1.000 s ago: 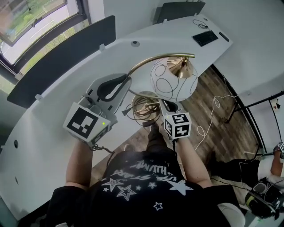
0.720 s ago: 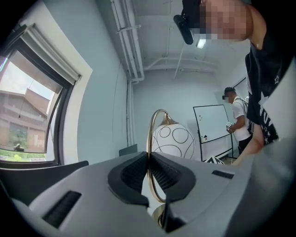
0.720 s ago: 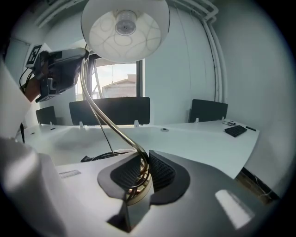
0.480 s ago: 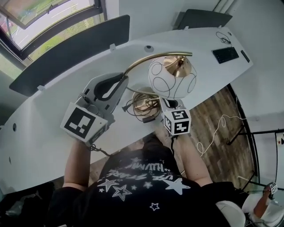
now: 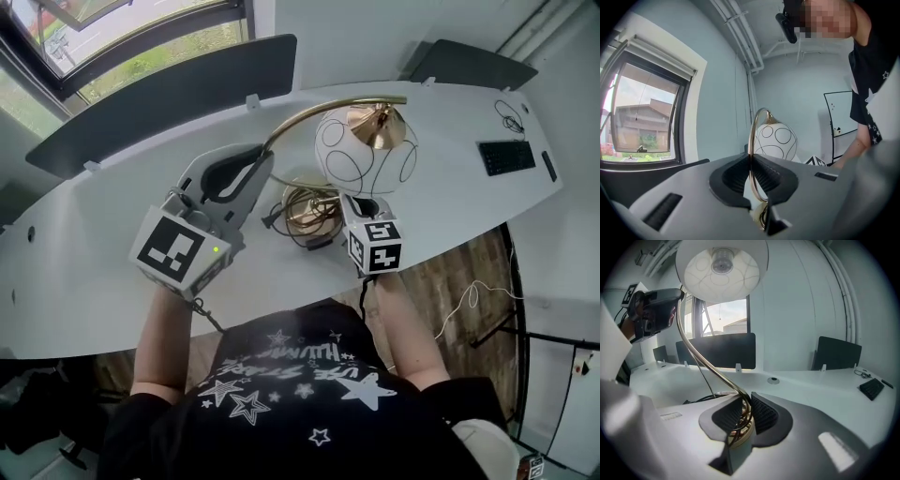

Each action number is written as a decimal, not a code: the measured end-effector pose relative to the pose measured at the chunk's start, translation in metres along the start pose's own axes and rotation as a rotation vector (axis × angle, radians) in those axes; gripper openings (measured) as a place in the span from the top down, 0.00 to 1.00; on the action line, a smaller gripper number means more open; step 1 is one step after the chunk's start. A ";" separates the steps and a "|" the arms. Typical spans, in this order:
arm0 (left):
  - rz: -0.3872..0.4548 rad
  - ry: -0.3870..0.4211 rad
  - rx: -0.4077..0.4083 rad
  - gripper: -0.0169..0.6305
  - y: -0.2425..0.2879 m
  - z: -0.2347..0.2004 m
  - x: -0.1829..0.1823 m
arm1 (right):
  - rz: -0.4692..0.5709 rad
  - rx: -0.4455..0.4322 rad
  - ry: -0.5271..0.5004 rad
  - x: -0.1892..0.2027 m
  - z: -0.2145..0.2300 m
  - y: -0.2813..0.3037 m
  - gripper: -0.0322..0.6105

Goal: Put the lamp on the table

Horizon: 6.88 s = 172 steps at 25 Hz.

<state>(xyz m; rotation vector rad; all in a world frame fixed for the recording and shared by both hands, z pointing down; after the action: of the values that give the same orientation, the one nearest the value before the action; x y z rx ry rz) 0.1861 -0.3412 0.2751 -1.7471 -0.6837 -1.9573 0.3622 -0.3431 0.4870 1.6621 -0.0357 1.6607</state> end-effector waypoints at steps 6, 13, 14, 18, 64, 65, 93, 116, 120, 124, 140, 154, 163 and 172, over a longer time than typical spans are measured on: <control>-0.008 0.018 -0.096 0.92 0.023 -0.011 0.003 | -0.017 -0.086 -0.038 -0.015 0.024 0.035 0.87; -0.037 0.022 -0.203 0.92 0.035 -0.021 0.008 | -0.039 -0.160 -0.082 -0.028 0.038 0.061 0.87; -0.034 0.020 -0.214 0.92 0.039 -0.025 0.009 | -0.042 -0.170 -0.085 -0.029 0.041 0.066 0.87; -0.063 0.009 -0.244 0.92 0.056 -0.040 0.021 | -0.056 -0.197 -0.080 -0.034 0.052 0.092 0.87; -0.082 0.006 -0.295 0.92 0.085 -0.062 0.039 | -0.034 -0.215 0.009 -0.027 0.063 0.133 0.86; -0.067 0.001 -0.296 0.92 0.084 -0.062 0.039 | -0.035 -0.221 0.018 -0.027 0.063 0.133 0.86; -0.043 -0.107 -0.083 0.81 -0.063 -0.090 0.073 | 0.171 0.095 0.009 -0.056 -0.060 0.027 0.70; -0.125 -0.177 0.141 0.95 -0.173 -0.026 0.129 | 0.303 0.197 0.046 -0.003 -0.207 -0.091 0.95; -0.152 -0.152 0.133 0.95 -0.186 0.001 0.126 | 0.311 0.148 0.082 0.015 -0.210 -0.107 0.95; -0.160 -0.133 0.098 0.95 -0.204 0.021 0.119 | 0.282 0.101 0.092 0.032 -0.218 -0.112 0.95; -0.168 -0.160 0.111 0.96 -0.259 0.019 0.127 | 0.306 0.164 0.114 0.035 -0.273 -0.127 0.95; -0.126 -0.158 0.197 0.96 -0.368 -0.044 0.143 | 0.288 0.240 0.093 0.048 -0.409 -0.106 0.95; -0.103 -0.149 0.198 0.96 -0.443 -0.079 0.150 | 0.263 0.257 0.087 0.062 -0.490 -0.093 0.95; -0.081 -0.145 0.206 0.96 -0.485 -0.100 0.157 | 0.242 0.276 0.066 0.066 -0.539 -0.091 0.95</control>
<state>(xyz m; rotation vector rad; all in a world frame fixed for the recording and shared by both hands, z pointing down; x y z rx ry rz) -0.2070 -0.0191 0.3842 -1.7700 -0.9828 -1.7521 -0.0334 0.0334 0.4202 1.8650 0.0270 1.9740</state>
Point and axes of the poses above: the fingertips, and each gripper's own axes: y forward along the fingers, z to its right, x out of its underside, the point moved 2 cm from there along -y, backward along the fingers, and after that the axes turned 14 degrees about -x, right-handed, at the moved point
